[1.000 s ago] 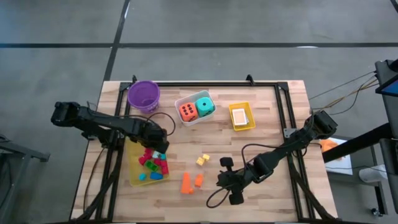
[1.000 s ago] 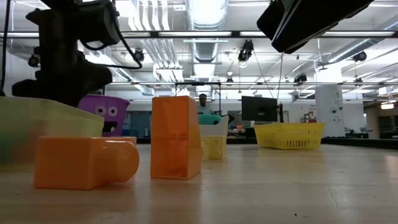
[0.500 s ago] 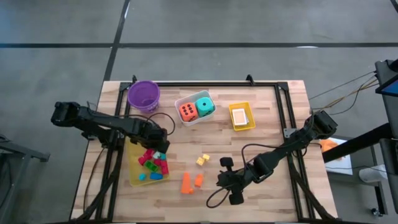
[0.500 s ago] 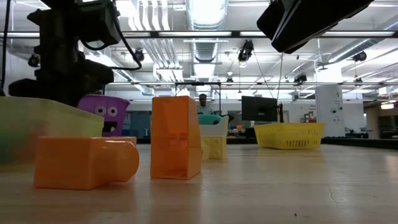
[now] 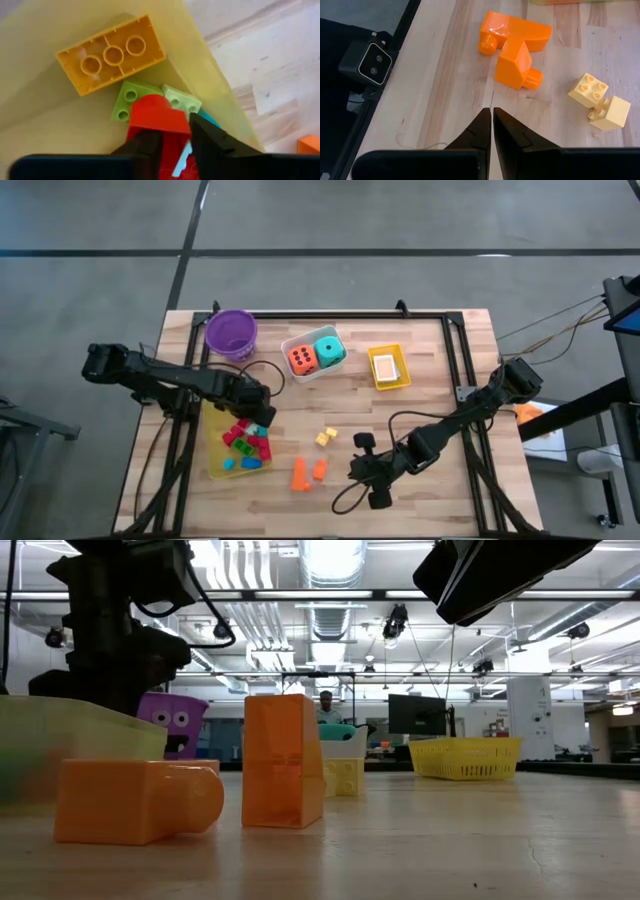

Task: Pick & Place Toys
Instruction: Put the red game piece into the light yellow bin, then put the orange game piece into the light yellow bin

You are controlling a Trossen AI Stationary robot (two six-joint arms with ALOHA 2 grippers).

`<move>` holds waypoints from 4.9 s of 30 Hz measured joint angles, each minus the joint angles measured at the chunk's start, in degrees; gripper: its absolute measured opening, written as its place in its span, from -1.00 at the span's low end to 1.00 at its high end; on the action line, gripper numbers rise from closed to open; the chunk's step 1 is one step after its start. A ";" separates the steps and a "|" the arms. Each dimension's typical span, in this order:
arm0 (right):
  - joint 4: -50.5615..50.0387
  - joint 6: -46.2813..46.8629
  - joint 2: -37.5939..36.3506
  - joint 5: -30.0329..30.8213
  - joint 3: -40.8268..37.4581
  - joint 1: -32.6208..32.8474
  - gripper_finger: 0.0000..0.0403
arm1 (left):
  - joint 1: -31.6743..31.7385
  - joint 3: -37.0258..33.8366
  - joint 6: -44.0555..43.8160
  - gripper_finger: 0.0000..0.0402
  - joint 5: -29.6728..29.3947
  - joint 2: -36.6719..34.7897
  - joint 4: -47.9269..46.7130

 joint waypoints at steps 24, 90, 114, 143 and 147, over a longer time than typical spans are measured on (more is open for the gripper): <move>0.01 0.04 0.00 0.00 0.00 0.00 -0.91 | 0.09 2.95 -2.14 0.49 1.16 0.00 -9.53; 0.20 0.51 0.00 -1.39 0.09 -0.09 -0.91 | 0.27 9.22 2.62 0.47 -3.12 5.95 -10.53; -1.15 4.75 0.00 3.70 0.06 0.29 -0.91 | -28.15 18.23 6.83 0.47 -22.94 6.49 2.14; -8.10 10.14 -0.28 17.55 -0.32 0.61 -0.91 | -24.57 47.86 -1.56 0.47 -8.84 35.26 -6.96; -8.13 10.10 -0.28 17.17 -0.74 1.07 -0.91 | -24.07 47.82 -9.98 0.47 -6.99 36.36 -8.30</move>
